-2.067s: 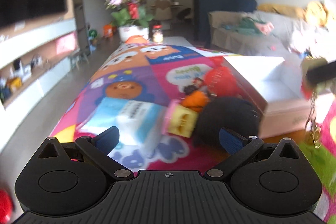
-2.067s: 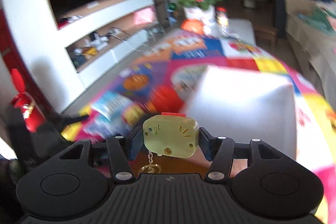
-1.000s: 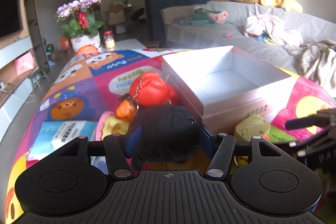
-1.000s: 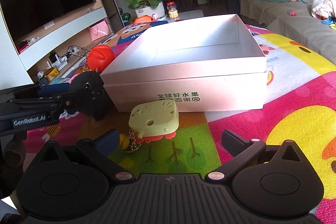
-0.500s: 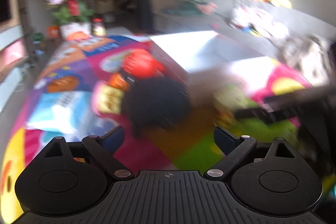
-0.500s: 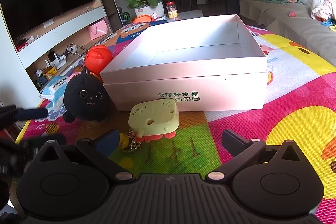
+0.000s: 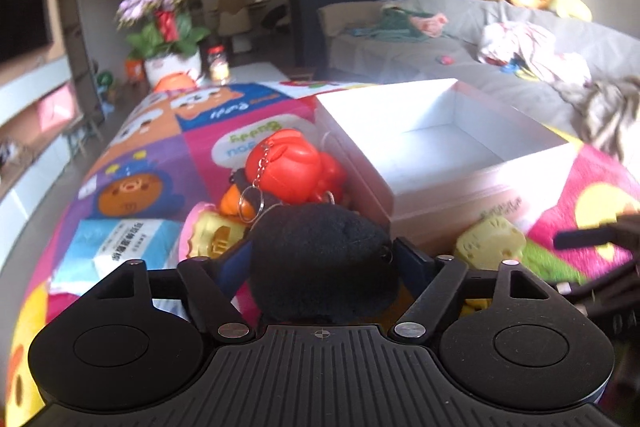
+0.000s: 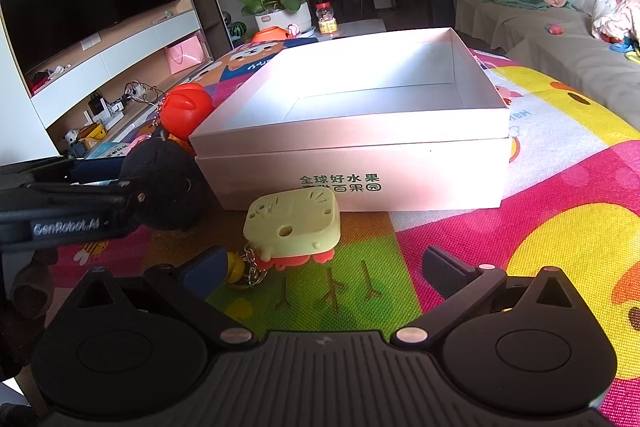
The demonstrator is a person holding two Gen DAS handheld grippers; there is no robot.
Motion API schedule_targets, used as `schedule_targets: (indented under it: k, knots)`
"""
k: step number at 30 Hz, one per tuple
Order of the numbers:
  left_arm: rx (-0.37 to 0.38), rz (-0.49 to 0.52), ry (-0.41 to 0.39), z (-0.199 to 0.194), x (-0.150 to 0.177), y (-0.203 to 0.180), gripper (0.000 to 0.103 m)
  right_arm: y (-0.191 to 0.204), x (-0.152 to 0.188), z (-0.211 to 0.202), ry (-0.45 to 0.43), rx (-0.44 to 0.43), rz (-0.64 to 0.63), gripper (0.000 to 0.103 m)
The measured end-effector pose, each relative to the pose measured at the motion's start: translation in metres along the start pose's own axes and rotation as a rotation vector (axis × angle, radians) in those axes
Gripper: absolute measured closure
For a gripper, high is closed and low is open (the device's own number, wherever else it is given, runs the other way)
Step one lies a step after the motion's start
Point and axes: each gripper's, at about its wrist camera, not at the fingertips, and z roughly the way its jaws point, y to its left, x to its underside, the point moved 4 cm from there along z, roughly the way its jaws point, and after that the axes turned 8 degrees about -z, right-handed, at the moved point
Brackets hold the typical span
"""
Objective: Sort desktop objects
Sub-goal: 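Lift the black plush cat with the left tool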
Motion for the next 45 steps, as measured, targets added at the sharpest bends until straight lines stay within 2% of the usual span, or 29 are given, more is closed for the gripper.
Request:
schedule_targets:
  k: [12, 17, 19, 24, 26, 29, 30, 32, 35, 37, 39, 41, 45]
  knots:
    - [0.041, 0.012, 0.026, -0.02, 0.024, 0.014, 0.023, 0.003, 0.0, 0.004, 0.015, 0.029, -0.033, 0.0]
    - [0.041, -0.013, 0.037, -0.021, 0.027, 0.021, 0.019, 0.004, 0.001, 0.005, 0.019, 0.035, -0.042, 0.0]
    - [0.028, -0.01, 0.039, -0.023, 0.03, 0.027, 0.013, 0.004, 0.001, 0.005, 0.019, 0.035, -0.042, 0.0]
    - [-0.061, -0.012, 0.055, -0.031, 0.039, 0.058, 0.006, 0.004, 0.001, 0.005, 0.019, 0.036, -0.043, 0.0]
    - [-0.131, -0.014, 0.054, -0.035, 0.042, 0.076, 0.006, 0.004, 0.001, 0.005, 0.02, 0.037, -0.044, 0.0]
    - [-0.29, -0.023, 0.044, -0.039, 0.044, 0.105, 0.009, 0.004, 0.001, 0.005, 0.021, 0.038, -0.047, 0.0]
    - [-0.312, -0.043, 0.046, -0.04, 0.044, 0.115, 0.009, 0.004, 0.001, 0.005, 0.02, 0.038, -0.046, 0.0]
    - [-0.254, -0.112, 0.056, -0.047, 0.04, 0.126, 0.009, 0.005, 0.001, 0.004, 0.02, 0.037, -0.045, 0.0]
    - [-0.081, -0.171, 0.051, -0.057, 0.033, 0.117, 0.008, 0.005, 0.002, 0.004, 0.019, 0.036, -0.044, 0.0]
    - [-0.02, -0.167, 0.042, -0.058, 0.026, 0.099, 0.007, 0.005, 0.002, 0.004, 0.019, 0.034, -0.042, 0.0]
    - [0.009, -0.157, 0.035, -0.051, 0.021, 0.08, 0.007, 0.005, 0.002, 0.004, 0.02, 0.028, -0.038, 0.0]
    - [0.001, -0.14, 0.033, -0.039, 0.017, 0.061, 0.007, 0.005, 0.001, 0.005, 0.033, 0.025, -0.056, 0.0]
    - [-0.129, -0.083, 0.008, -0.007, 0.015, 0.04, 0.01, 0.011, 0.002, 0.006, 0.053, 0.045, -0.101, 0.0]
